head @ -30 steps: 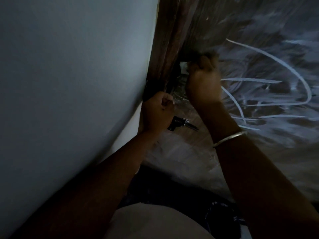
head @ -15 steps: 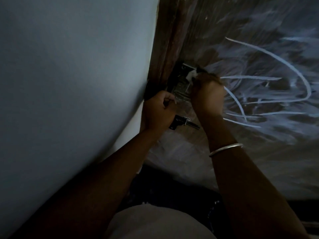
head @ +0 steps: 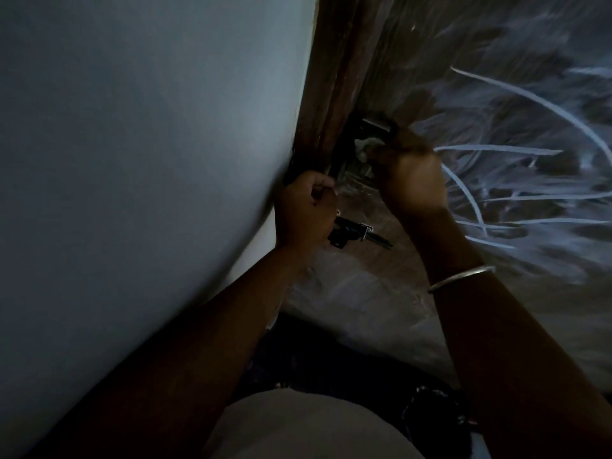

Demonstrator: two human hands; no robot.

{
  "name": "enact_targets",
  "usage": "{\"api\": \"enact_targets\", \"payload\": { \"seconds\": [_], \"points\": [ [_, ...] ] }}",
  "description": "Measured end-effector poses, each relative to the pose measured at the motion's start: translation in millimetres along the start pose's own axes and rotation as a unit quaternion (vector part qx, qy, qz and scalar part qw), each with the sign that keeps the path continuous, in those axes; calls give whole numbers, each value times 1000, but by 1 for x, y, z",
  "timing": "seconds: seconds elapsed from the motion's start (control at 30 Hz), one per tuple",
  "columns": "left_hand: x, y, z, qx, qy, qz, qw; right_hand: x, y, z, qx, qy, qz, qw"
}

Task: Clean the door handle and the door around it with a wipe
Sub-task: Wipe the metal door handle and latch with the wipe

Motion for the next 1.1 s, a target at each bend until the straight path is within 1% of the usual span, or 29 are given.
{"api": "enact_targets", "payload": {
  "seconds": [0.13,0.23,0.33,0.4,0.5,0.53,0.63,0.7,0.73,0.77,0.83,0.87,0.9,0.93,1.03,1.07,1.1],
  "points": [
    [0,3,-3,9,0,-3,1000,1,1,10,17,-34,-14,999],
    [0,6,-5,9,2,-2,1000,13,11,3,32,6,-15,999],
    [2,7,-3,1,1,9,1000,18,5,-4,5,54,-39,998],
    [2,8,-2,-8,0,14,1000,14,-4,2,14,32,-59,998],
    [2,7,-3,-2,-5,7,1000,9,-2,14,33,-29,-52,998],
    [2,6,-4,-1,-6,4,1000,10,0,14,37,-31,-50,998],
    [3,5,-4,2,-4,3,1000,16,8,-1,30,30,-44,998],
    [4,5,-5,-5,2,10,1000,15,4,-9,15,68,-60,996],
    [5,5,-4,-7,2,11,1000,14,-1,-9,28,64,-75,995],
    [5,5,-4,-7,1,9,1000,11,-5,-5,44,41,-83,995],
    [5,2,-4,1,-6,-9,1000,6,-10,8,75,-29,-98,992],
    [5,0,-4,9,-9,-20,1000,4,-10,13,86,-54,-102,990],
    [4,-1,-5,21,-11,-31,999,3,-8,14,87,-62,-100,989],
    [3,-2,-5,31,-12,-40,999,3,-4,10,86,-53,-93,991],
    [1,-4,-6,35,-9,-45,998,8,-2,-3,84,18,-91,992],
    [2,-3,-5,29,-10,-41,999,8,-4,-2,89,21,-97,991],
    [2,-3,-4,25,-12,-37,999,6,-8,3,96,1,-102,990]
  ]
}}
Point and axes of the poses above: each hand's wrist, its own x-axis towards the middle knuckle, its own z-axis out of the back of the hand, y = z × x, the point moved 6 cm from there along x, towards the middle knuckle, and after that the axes turned 2 degrees about y, right-handed, at the moved point
